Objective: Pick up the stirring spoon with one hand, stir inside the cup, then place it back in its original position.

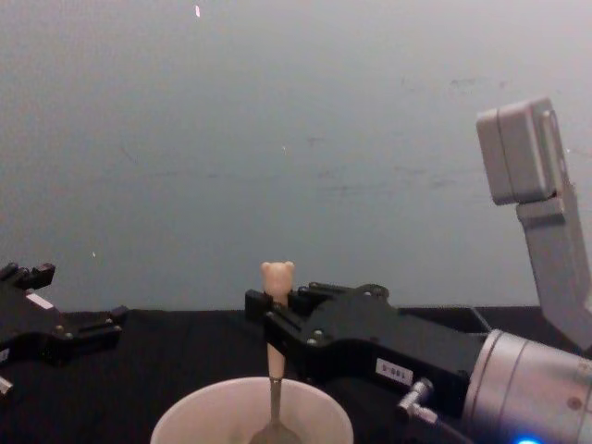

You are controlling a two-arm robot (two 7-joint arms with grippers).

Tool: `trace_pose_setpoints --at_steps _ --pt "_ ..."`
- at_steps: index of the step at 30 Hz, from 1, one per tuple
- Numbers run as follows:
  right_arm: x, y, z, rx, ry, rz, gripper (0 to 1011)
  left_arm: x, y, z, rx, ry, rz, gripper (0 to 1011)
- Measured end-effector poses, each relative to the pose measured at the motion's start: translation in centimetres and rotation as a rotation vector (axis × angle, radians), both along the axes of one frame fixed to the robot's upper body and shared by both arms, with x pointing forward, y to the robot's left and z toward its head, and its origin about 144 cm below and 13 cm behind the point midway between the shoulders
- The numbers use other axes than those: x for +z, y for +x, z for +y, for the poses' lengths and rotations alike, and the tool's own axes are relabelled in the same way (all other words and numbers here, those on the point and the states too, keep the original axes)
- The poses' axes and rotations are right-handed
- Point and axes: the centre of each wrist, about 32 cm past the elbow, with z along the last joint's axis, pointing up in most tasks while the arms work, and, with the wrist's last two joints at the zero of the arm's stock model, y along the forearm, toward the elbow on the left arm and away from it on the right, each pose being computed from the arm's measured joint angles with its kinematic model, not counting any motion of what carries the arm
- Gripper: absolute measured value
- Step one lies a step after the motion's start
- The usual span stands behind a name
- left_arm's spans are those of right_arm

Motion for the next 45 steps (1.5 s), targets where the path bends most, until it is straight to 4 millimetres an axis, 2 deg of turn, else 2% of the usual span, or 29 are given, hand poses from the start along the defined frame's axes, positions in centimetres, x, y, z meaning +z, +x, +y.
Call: trace_pose_setpoints --at_steps 16,26,45 --pt "0.3 -0.8 -0.6 0.03 -0.007 -0.007 186 0.0 0.0 0.0 0.0 0.0 0.0 1001" --pt "-0.2 -1.5 0.2 0.087 -0.017 0.009 186 0.0 0.0 0.0 0.0 0.0 0.0 1001" --pt "-0.3 0.4 2.0 0.083 0.007 -0.007 186 0.0 0.0 0.0 0.0 0.0 0.0 1001"
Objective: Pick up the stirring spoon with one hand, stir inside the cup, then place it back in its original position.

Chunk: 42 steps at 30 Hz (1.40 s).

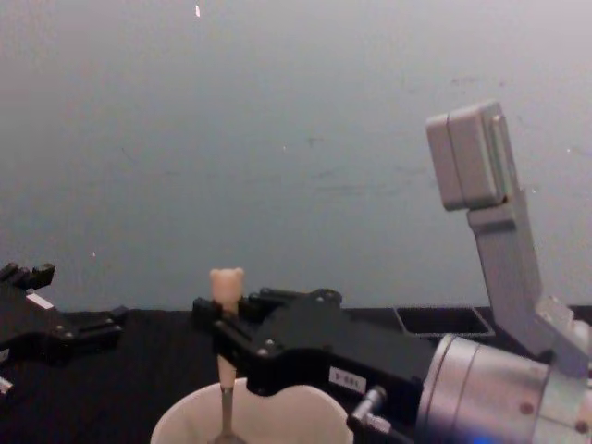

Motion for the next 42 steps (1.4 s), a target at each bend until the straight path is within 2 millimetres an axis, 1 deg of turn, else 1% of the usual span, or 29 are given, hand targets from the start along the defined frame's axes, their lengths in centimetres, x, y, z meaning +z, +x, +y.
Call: trace_pose_setpoints --at_steps 8,15,19,31,42 --pt "0.2 0.8 -0.3 -0.042 0.005 -0.011 186 0.0 0.0 0.0 0.0 0.0 0.0 1001" --pt "0.2 0.9 -1.3 -0.074 -0.001 -0.013 186 0.0 0.0 0.0 0.0 0.0 0.0 1001" --pt "0.3 0.5 -1.9 -0.082 -0.007 -0.009 186 0.0 0.0 0.0 0.0 0.0 0.0 1001" --pt "0.4 -0.9 -2.9 -0.064 -0.008 0.006 186 0.0 0.0 0.0 0.0 0.0 0.0 1001" --pt "0.3 -1.8 -2.3 -0.017 -0.011 0.019 186 0.0 0.0 0.0 0.0 0.0 0.0 1001"
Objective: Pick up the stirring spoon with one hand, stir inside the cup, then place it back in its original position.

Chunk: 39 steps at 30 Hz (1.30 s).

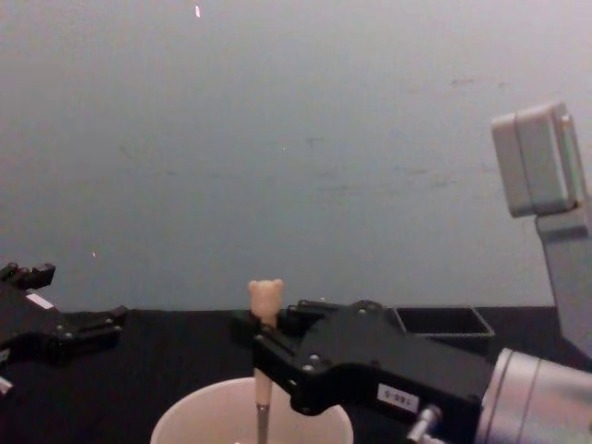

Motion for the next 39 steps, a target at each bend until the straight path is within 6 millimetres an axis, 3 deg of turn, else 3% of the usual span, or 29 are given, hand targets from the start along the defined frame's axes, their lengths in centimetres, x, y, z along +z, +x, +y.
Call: trace_pose_setpoints --at_steps 20,39 --pt "-0.1 1.6 2.5 0.015 0.014 -0.023 186 0.0 0.0 0.0 0.0 0.0 0.0 1001" --pt "0.0 2.5 1.1 -0.07 0.003 -0.034 186 0.0 0.0 0.0 0.0 0.0 0.0 1001"
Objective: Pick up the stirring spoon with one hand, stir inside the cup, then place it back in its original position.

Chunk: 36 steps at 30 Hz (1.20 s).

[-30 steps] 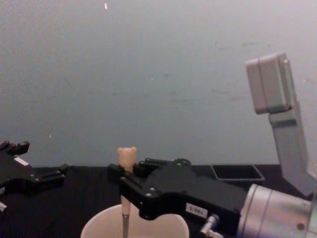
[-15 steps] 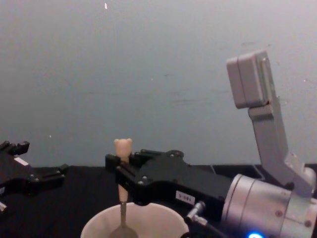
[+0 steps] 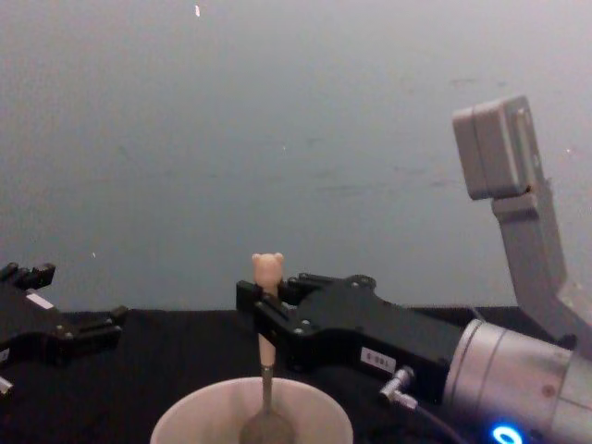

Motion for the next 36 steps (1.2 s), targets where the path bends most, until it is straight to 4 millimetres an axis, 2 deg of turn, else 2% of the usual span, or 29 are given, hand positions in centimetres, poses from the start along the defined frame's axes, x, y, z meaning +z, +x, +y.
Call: trace_pose_setpoints --at_steps 16,27,36 --pt "0.2 -1.6 -1.2 0.017 0.009 0.018 186 0.0 0.0 0.0 0.0 0.0 0.0 1001" --pt "-0.1 -2.4 -0.3 0.07 0.004 0.034 186 0.0 0.0 0.0 0.0 0.0 0.0 1001" --pt "0.0 -1.9 0.8 0.091 0.012 0.025 186 0.0 0.0 0.0 0.0 0.0 0.0 1001"
